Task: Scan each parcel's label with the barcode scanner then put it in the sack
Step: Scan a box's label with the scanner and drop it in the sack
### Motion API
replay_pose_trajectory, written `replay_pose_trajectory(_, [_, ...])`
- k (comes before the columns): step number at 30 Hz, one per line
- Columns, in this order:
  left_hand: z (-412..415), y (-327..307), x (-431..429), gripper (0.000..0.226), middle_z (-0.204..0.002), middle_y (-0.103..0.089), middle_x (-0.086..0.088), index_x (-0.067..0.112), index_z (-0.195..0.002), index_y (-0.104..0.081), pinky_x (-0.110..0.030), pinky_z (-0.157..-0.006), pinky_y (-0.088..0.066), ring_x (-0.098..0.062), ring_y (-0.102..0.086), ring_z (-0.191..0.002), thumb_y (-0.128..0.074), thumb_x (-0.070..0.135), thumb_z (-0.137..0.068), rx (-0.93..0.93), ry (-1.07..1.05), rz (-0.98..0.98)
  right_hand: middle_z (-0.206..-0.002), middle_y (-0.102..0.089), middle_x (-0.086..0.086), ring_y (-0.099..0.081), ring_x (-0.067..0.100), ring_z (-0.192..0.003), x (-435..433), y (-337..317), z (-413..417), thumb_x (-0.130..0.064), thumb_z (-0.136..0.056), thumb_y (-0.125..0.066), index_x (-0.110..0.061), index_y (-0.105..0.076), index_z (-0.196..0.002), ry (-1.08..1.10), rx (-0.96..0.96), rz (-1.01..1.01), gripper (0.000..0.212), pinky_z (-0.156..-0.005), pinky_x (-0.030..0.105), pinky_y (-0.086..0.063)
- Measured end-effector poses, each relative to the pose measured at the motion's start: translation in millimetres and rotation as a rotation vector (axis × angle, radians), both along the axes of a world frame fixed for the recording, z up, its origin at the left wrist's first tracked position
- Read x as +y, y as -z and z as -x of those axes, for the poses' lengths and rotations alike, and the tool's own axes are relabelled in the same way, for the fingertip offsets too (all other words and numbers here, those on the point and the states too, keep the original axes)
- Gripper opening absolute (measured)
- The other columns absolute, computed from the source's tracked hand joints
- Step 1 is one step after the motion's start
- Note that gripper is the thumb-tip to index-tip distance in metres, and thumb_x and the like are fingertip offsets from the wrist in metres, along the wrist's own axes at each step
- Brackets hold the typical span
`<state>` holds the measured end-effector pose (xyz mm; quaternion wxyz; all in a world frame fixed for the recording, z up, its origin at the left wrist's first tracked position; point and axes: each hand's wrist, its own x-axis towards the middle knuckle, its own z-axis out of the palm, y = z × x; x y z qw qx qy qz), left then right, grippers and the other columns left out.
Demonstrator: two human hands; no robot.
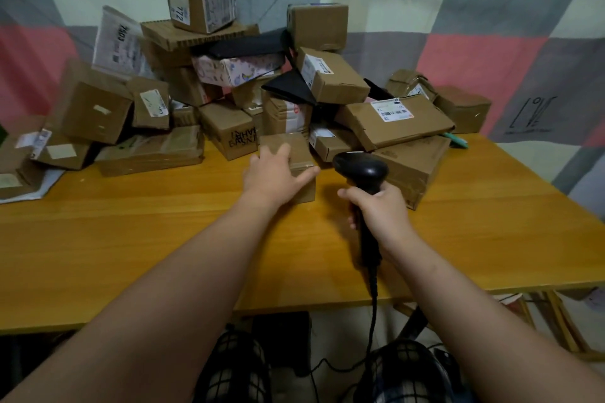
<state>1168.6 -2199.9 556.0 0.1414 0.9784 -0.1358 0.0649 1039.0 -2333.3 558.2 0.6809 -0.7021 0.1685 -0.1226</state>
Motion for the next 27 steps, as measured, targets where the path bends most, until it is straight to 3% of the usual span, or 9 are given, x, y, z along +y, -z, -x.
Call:
replay_pose_trajectory(5, [-10,-7,12,0.08,-0.133,-0.046,-0.014,0.02,-0.133,-0.039,-0.046,-0.094,-0.046,-0.035,-0.045,-0.12,-0.05,0.076,-0.077,-0.011,-0.054,0.011,-0.071,-0.061,0.004,-0.059,0.016,-0.057,6,3,7,-0.013,-0.083,-0.072,-0.013,-0.061,-0.092,0.006,-0.045,0.031,0.014,-0.056,0.028,-0.051])
replay_pose_trajectory(10, [-6,-10,0,0.09,-0.14,-0.036,-0.023,0.03,-0.144,-0.031,-0.055,-0.102,-0.037,-0.041,-0.041,-0.124,-0.03,0.087,-0.074,-0.016,-0.017,-0.299,-0.073,-0.06,0.003,-0.059,0.015,-0.059,9,4,8,-0.013,-0.082,-0.072,-0.016,-0.06,-0.088,0.038,-0.065,0.033,0.014,-0.053,0.025,-0.047])
replay_pose_trajectory(12, [-9,-9,-14,0.091,-0.141,-0.033,-0.025,0.028,-0.141,-0.036,-0.058,-0.104,-0.033,-0.043,-0.037,-0.127,-0.03,0.088,-0.073,0.024,-0.026,-0.31,-0.07,-0.059,0.003,-0.058,0.013,-0.054,6,3,9,-0.012,-0.083,-0.072,-0.015,-0.06,-0.087,0.062,-0.063,0.019,0.013,-0.052,0.025,-0.049])
replay_pose_trajectory(16, [-13,-12,-31,0.07,-0.136,-0.035,-0.021,0.024,-0.134,-0.041,-0.049,-0.095,-0.042,-0.041,-0.037,-0.124,-0.048,0.071,-0.083,0.057,-0.041,-0.157,-0.064,-0.057,0.004,-0.056,0.011,-0.049,0,3,12,-0.012,-0.084,-0.07,-0.009,-0.061,-0.093,0.086,-0.048,-0.025,0.013,-0.049,0.022,-0.049])
replay_pose_trajectory(19, [-2,-14,-13,0.061,-0.134,-0.038,-0.013,0.024,-0.133,-0.045,-0.045,-0.096,-0.042,-0.035,-0.035,-0.124,-0.058,0.056,-0.082,-0.003,0.046,-0.029,-0.063,-0.057,0.002,-0.055,0.012,-0.049,-2,2,13,-0.011,-0.084,-0.07,-0.009,-0.061,-0.096,0.065,-0.035,-0.087,0.014,-0.048,0.021,-0.049])
replay_pose_trajectory(21, [10,-16,15,0.048,-0.128,-0.042,-0.006,0.027,-0.126,-0.05,-0.039,-0.094,-0.042,-0.027,-0.039,-0.12,-0.059,0.05,-0.085,0.065,0.15,0.223,-0.062,-0.056,0.003,-0.054,0.013,-0.049,0,2,15,-0.009,-0.084,-0.069,-0.009,-0.062,-0.093,0.042,-0.043,-0.206,0.011,-0.047,0.023,-0.048])
replay_pose_trajectory(24, [31,-23,65,0.021,-0.113,-0.055,0.004,0.029,-0.113,-0.058,-0.03,-0.079,-0.043,-0.015,-0.052,-0.104,-0.049,0.038,-0.096,0.395,0.252,0.666,-0.06,-0.055,0.003,-0.052,0.013,-0.049,9,5,20,-0.009,-0.084,-0.067,-0.008,-0.066,-0.091,0.015,-0.042,-0.435,0.007,-0.046,0.023,-0.045])
replay_pose_trajectory(25, [35,-22,79,0.019,-0.109,-0.058,0.005,0.028,-0.11,-0.06,-0.029,-0.079,-0.044,-0.014,-0.054,-0.101,-0.046,0.035,-0.098,0.444,0.243,0.713,-0.06,-0.054,0.003,-0.051,0.014,-0.049,14,9,22,-0.009,-0.085,-0.066,-0.008,-0.066,-0.089,0.011,-0.038,-0.451,0.005,-0.046,0.023,-0.044])
replay_pose_trajectory(27, [35,-13,98,0.019,-0.111,-0.058,0.003,0.023,-0.109,-0.062,-0.028,-0.082,-0.041,-0.015,-0.054,-0.103,-0.046,0.029,-0.1,0.314,0.208,0.608,-0.059,-0.053,0.003,-0.051,0.014,-0.048,24,16,24,-0.008,-0.086,-0.065,-0.009,-0.065,-0.087,0.008,-0.034,-0.424,0.002,-0.045,0.023,-0.044])
